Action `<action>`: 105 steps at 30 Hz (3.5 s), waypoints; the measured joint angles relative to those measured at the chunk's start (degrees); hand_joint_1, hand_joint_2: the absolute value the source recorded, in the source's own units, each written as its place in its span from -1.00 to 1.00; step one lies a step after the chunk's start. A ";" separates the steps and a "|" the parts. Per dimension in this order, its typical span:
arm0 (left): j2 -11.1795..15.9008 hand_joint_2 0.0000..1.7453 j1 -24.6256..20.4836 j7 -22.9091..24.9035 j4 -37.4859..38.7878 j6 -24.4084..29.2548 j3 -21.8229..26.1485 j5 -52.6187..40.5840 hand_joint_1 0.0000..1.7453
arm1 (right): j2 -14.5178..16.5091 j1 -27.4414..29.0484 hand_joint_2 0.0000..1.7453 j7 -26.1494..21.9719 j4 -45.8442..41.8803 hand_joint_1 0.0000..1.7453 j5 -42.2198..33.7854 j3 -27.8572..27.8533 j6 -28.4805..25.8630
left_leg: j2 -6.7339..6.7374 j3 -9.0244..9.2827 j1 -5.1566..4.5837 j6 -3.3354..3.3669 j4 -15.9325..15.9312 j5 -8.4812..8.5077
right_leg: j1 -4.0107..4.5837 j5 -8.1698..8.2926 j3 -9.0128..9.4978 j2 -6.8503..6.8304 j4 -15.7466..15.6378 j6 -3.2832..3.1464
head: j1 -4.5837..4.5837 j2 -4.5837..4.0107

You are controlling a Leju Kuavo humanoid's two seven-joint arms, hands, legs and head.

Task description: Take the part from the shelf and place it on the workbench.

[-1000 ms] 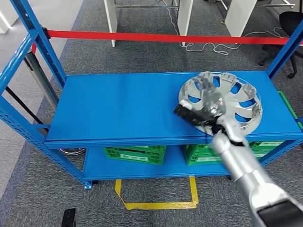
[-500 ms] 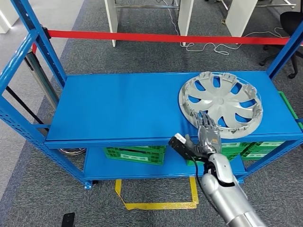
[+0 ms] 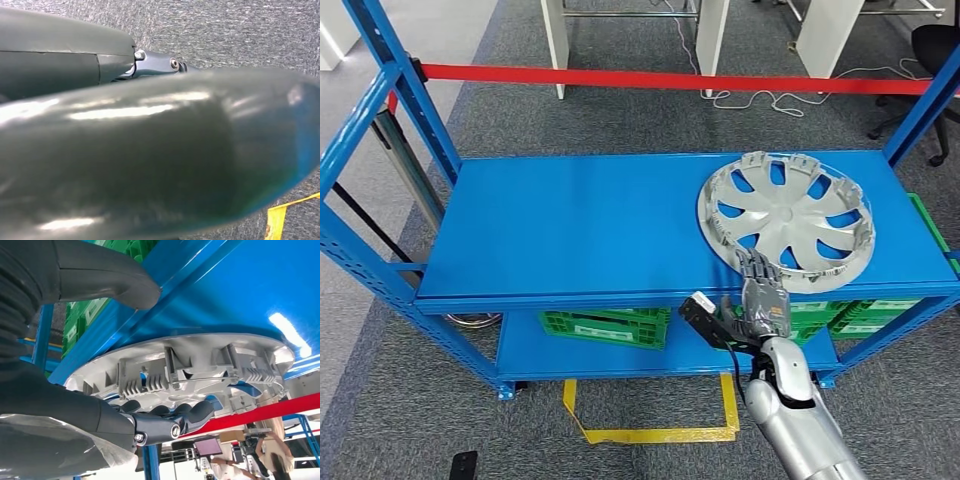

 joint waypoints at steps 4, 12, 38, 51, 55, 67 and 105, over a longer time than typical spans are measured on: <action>0.00 -1.00 0.00 0.00 0.00 0.03 0.13 -0.03 -1.00 | -0.01 0.10 1.00 0.58 0.00 -1.00 0.81 -0.42 0.01 | 0.00 0.01 0.00 0.00 0.00 0.00 | 0.00 0.00 -0.08 0.00 0.00 0.00 | 0.00 0.00; 0.03 -1.00 0.11 0.37 0.00 0.07 0.29 -1.27 -1.00 | -5.14 -0.44 -1.00 2.63 0.02 -1.00 7.50 -4.94 1.34 | -0.02 0.05 -0.07 0.03 0.00 -0.08 | -0.05 -0.06 -0.25 -0.05 -0.01 -0.02 | 0.01 0.00; 0.19 -1.00 -0.37 0.15 0.00 -0.88 0.28 -4.60 -1.00 | -14.97 -11.27 -1.00 -6.13 8.61 -1.00 11.33 -13.76 2.94 | 0.03 0.12 -0.15 0.06 0.02 -0.06 | -0.14 0.03 0.11 0.03 0.01 0.09 | 0.00 0.00; 0.61 -1.00 -0.50 -0.10 0.00 -1.99 0.28 -5.51 -1.00 | -16.08 -11.37 1.00 -18.32 11.31 -1.00 -3.39 -15.34 10.92 | 0.04 0.12 -0.14 0.05 0.01 -0.06 | -0.13 0.02 0.10 0.04 0.01 0.09 | 0.01 0.00; 0.76 -1.00 -0.82 -0.15 0.00 -2.09 0.28 -5.98 -1.00 | -16.26 -12.37 1.00 -22.44 13.20 -1.00 -7.80 -15.33 12.23 | 0.03 0.12 -0.14 0.06 0.01 -0.06 | -0.13 0.02 0.14 0.03 0.01 0.09 | 0.01 0.00; 1.07 -1.00 -1.44 0.13 0.00 -2.43 0.27 -6.58 -1.00 | -16.30 -14.82 1.00 -25.19 16.20 -1.00 -7.94 -10.77 15.90 | 0.03 0.14 -0.14 0.05 0.01 -0.06 | -0.13 0.02 0.14 0.05 0.01 0.09 | 0.01 0.00; 1.23 -1.00 -2.22 1.51 0.00 -2.90 0.29 -7.87 -1.00 | -18.60 -25.71 0.50 -24.50 28.60 -1.00 -10.28 0.93 25.32 | 0.10 0.96 -0.14 0.12 0.01 -0.13 | -0.13 -0.06 0.24 0.08 -0.04 0.11 | 0.01 0.00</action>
